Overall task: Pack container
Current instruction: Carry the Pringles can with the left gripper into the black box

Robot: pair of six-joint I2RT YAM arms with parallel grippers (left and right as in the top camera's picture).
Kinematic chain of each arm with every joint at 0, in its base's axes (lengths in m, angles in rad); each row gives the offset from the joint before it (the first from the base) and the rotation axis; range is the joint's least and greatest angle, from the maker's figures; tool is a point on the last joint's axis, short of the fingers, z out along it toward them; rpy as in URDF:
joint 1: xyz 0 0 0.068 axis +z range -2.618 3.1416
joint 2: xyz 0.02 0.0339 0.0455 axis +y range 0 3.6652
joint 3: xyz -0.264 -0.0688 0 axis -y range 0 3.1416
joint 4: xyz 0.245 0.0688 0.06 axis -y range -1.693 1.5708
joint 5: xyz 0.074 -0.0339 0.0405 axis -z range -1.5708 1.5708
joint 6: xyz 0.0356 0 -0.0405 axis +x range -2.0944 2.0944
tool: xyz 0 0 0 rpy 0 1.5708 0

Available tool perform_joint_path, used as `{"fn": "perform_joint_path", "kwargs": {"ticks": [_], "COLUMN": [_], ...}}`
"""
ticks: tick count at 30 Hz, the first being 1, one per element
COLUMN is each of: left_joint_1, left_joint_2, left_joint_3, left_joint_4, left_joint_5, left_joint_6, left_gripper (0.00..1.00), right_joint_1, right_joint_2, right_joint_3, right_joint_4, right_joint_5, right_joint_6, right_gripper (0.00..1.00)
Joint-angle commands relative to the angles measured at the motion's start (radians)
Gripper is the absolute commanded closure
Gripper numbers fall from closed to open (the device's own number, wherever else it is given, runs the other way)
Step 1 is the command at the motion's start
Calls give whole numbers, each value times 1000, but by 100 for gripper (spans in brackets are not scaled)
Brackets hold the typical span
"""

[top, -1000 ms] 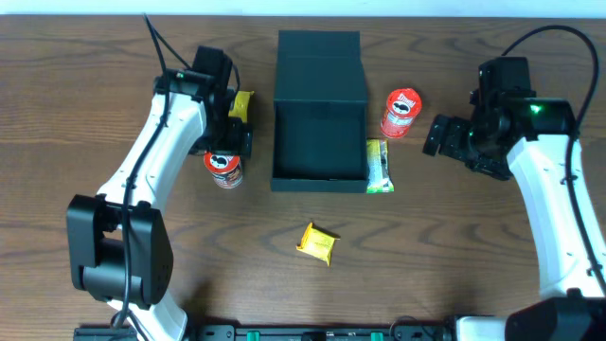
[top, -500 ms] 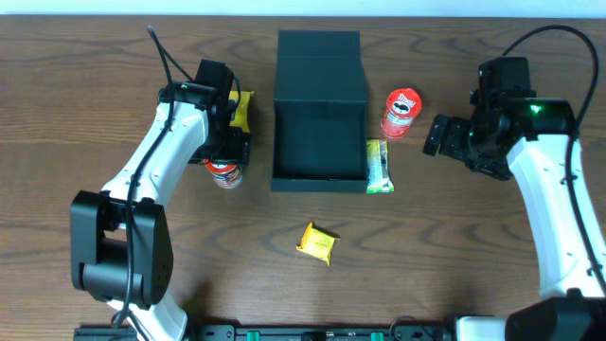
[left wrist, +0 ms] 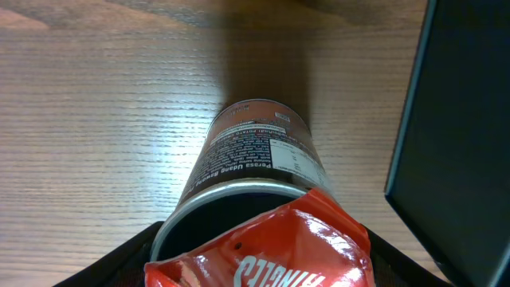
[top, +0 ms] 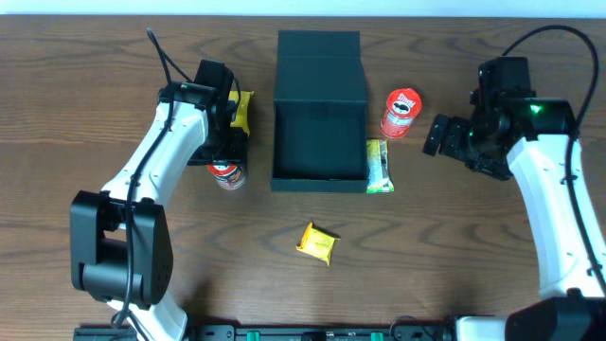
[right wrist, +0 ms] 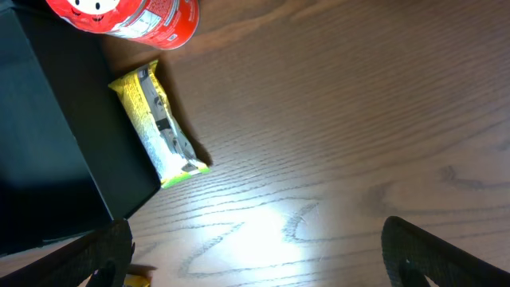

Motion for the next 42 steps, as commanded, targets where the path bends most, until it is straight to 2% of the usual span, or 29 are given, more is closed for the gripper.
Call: {"fn": "perform_joint_path", "kwargs": {"ticks": [1,9,16,23,30,35,42], "left_joint_1": [1,-11,-11,-11,-11,-13,-54], "left_joint_2": [-5,-7,-7,-7,-7,-7,1], "left_joint_3": [-7,35,241,322,322,320,303], "left_joint_4": [-7,-50,-208,-196,-179,-140,-46], "left_joint_5": [42,82,93,391,531,718,826], "left_joint_6": [-36,-34,-32,37,47,46,50], "left_gripper": [32,33,33,29,29,29,27], "right_joint_1": [3,3,3,3,3,3,3], "right_joint_2": [-4,-4,-4,-4,-4,-4,-4], "right_joint_3": [4,4,4,4,4,4,4], "right_joint_4": [0,5,10,6,3,4,6], "right_joint_5": [2,3,2,2,2,2,2], "right_joint_6": [13,13,13,13,13,13,13], "right_gripper": [1,1,1,1,1,1,1]}}
